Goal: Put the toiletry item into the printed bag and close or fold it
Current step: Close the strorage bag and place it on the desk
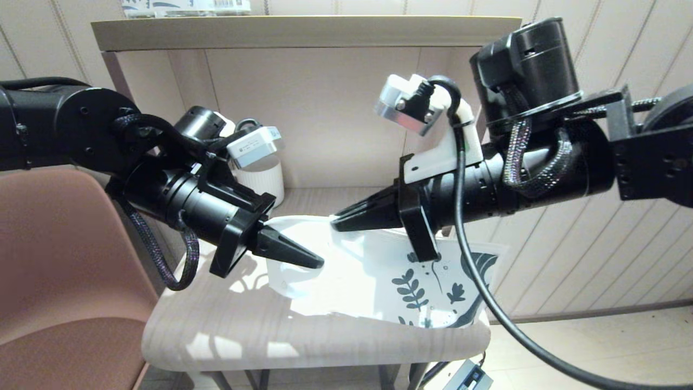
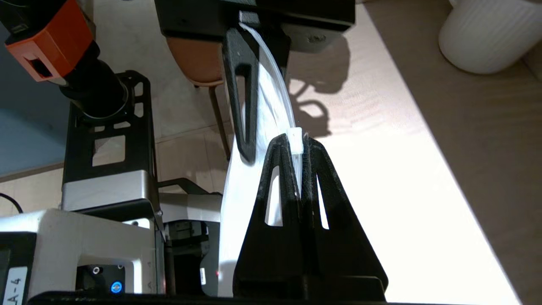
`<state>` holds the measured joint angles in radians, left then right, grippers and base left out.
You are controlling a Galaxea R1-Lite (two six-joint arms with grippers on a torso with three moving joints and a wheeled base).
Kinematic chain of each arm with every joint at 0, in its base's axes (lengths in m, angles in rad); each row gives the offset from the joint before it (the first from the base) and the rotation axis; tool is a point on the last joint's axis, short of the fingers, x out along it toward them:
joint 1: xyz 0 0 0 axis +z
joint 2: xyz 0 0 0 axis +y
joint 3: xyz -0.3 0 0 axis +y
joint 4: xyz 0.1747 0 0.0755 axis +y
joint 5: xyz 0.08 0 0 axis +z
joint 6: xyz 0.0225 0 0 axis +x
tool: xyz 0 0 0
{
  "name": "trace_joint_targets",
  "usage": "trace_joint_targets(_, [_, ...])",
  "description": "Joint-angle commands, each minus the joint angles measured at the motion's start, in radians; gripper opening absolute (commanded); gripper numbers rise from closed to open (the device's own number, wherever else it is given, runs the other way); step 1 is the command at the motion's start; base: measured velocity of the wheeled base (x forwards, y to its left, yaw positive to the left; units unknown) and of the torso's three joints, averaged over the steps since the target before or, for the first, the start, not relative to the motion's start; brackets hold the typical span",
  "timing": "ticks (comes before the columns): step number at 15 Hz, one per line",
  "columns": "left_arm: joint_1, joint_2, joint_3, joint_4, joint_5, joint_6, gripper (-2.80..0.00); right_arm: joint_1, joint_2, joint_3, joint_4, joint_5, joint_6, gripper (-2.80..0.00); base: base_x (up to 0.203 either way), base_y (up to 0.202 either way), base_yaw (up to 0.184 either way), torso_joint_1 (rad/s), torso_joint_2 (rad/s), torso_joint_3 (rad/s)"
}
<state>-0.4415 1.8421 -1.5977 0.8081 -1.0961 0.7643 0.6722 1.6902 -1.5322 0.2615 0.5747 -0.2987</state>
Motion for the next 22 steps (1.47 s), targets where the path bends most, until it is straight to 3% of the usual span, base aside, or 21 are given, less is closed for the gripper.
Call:
trace_joint_targets(1, [0.0,-0.001,0.001,0.006,-0.005,0.003,-2.8,-0.026,-0.056,0.044,-0.002,0.003,-0.002,-2.8,0.0,0.0,0.0,0.0,0.0,0.0])
trace_joint_targets(11, [0.0,-0.03,0.059,-0.021,-0.004,0.004,-2.8,-0.209,-0.274,0.246,-0.002,0.01,-0.003,-2.8,0.0,0.0,0.0,0.0,0.0,0.0])
trace_joint_targets(17, [0.0,-0.026,0.068,-0.044,-0.005,0.001,-2.8,-0.351,-0.315,0.313,-0.003,0.093,-0.009,-2.8,0.0,0.0,0.0,0.0,0.0,0.0])
trace_joint_targets(22, [0.0,-0.015,0.071,-0.074,-0.005,-0.003,-2.8,-0.39,-0.323,0.342,-0.002,0.113,-0.031,-2.8,0.0,0.0,0.0,0.0,0.0,0.0])
